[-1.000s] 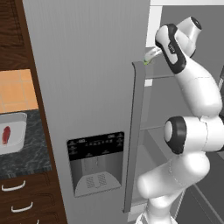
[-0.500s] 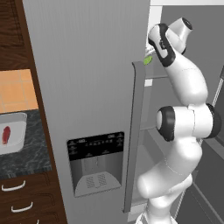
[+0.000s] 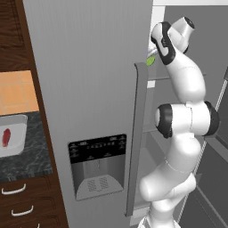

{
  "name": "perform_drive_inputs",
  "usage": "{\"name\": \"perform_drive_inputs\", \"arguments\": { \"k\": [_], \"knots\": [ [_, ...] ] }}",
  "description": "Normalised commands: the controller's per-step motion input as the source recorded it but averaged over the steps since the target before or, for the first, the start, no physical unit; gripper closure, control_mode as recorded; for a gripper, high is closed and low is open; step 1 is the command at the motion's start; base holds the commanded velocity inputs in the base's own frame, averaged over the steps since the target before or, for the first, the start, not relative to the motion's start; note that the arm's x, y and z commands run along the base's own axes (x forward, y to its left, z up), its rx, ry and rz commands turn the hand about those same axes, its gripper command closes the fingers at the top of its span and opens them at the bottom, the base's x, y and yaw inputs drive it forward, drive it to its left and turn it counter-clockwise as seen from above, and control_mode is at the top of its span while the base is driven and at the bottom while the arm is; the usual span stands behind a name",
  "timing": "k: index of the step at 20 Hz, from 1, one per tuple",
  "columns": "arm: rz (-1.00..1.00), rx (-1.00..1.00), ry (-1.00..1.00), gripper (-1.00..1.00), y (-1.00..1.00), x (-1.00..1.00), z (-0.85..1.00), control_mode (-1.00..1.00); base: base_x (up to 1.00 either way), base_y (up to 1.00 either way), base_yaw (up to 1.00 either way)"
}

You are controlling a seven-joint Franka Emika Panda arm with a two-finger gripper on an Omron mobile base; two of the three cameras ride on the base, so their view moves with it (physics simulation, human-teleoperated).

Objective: Place one lemon wedge and one steak in each tupperware on the nearby counter, to pack two identical lunches.

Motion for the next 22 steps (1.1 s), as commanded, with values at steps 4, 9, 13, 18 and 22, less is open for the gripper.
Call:
{"name": "perform_drive_inputs", "arguments": {
  "k": [4,9,13,18,22],
  "knots": [
    [0.0,-0.03,0.0,-1.0,0.07,0.0,-0.29,-1.0,0.0,0.0,0.0],
    [0.0,-0.06,0.0,-1.0,0.25,-0.07,-0.43,-1.0,0.0,0.0,0.0],
    [0.01,-0.02,0.08,-1.0,0.25,0.05,-0.5,-1.0,0.0,0.0,0.0],
    [0.01,0.0,0.13,1.0,0.13,0.0,-0.58,-1.0,0.0,0.0,0.0],
    [0.0,0.0,0.04,1.0,0.06,0.0,-0.45,-1.0,0.0,0.0,0.0]
  ]
}}
